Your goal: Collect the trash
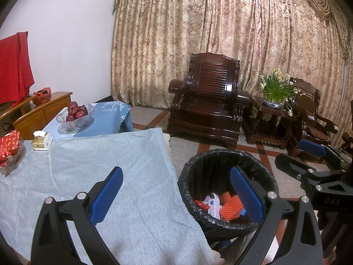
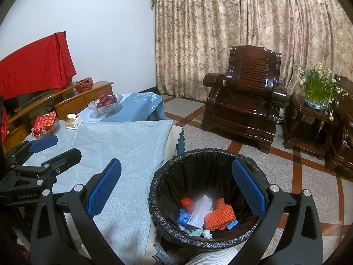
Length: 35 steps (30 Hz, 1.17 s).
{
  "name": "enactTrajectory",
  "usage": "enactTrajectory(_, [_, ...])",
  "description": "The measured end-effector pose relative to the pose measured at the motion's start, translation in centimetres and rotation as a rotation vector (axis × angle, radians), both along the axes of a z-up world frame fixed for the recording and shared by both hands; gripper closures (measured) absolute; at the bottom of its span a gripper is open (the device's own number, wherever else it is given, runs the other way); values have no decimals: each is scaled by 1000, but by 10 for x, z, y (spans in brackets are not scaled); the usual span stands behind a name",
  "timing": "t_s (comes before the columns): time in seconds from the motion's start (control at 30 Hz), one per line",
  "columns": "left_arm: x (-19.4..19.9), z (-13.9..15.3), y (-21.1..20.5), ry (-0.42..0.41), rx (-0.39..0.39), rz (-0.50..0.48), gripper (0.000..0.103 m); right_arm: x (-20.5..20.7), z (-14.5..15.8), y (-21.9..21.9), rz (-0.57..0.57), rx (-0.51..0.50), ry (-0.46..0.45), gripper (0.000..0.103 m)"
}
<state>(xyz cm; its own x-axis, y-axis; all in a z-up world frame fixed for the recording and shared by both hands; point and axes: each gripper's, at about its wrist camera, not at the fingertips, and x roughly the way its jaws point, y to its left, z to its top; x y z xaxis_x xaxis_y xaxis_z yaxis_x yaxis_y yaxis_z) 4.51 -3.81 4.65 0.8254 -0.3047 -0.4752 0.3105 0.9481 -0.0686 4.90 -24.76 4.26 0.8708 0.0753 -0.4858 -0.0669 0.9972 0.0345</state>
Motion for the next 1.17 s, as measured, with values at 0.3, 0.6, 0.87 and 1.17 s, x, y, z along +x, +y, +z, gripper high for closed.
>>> enactTrajectory(0.3, [0,2,1,2,1,-1,7,0,0,0,1,-1,1,5])
enactTrajectory(0.6, [0,2,-1,2,0,-1,7,1,1,2,0,-1,3,5])
enactTrajectory(0.87, [0,4,-1,3,2,0,7,1,1,1,1,-1,2,5])
enactTrajectory(1.17, [0,4,6,9,4,1,7,2,1,2,1,-1,7,5])
